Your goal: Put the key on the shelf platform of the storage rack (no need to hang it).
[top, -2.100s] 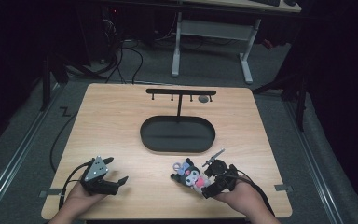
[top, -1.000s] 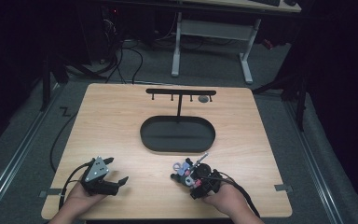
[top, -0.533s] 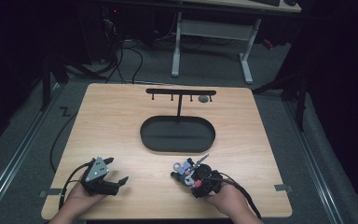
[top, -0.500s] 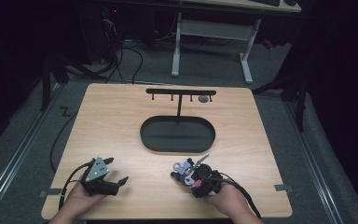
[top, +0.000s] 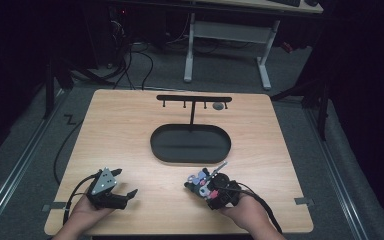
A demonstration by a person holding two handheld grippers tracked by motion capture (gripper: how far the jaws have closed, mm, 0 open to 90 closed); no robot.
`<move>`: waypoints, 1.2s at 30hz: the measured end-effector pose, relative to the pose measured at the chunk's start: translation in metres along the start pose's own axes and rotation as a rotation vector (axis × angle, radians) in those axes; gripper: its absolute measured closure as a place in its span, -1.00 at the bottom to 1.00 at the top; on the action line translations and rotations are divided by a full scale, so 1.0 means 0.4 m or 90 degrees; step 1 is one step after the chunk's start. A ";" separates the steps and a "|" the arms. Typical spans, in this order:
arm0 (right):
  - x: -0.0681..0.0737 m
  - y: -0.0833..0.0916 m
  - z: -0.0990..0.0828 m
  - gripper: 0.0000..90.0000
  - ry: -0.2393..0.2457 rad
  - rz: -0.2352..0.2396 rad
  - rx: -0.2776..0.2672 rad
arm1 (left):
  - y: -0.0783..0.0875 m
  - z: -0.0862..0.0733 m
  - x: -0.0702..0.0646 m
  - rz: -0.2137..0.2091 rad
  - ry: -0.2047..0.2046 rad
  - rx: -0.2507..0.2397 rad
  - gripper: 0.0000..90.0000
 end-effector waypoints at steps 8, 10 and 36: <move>-0.019 0.024 0.008 0.06 -0.031 0.005 -0.012 | 0.000 0.000 0.000 0.000 0.001 -0.001 -0.78; -0.028 0.032 0.011 0.06 -0.024 0.001 -0.019 | 0.000 0.000 0.000 0.001 0.001 -0.001 -0.78; -0.150 0.126 0.026 0.06 -0.108 -0.017 -0.039 | 0.001 0.001 0.005 -0.001 0.012 -0.007 -0.78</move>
Point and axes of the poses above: each handheld gripper's, and its own axes: y roughly backward along the jaws, z roughly out of its top, x roughly to its left, the point moved 8 cm from there along -y, roughly forward along the jaws, and after that the axes turned 11 degrees about x, right-handed, at the moved point
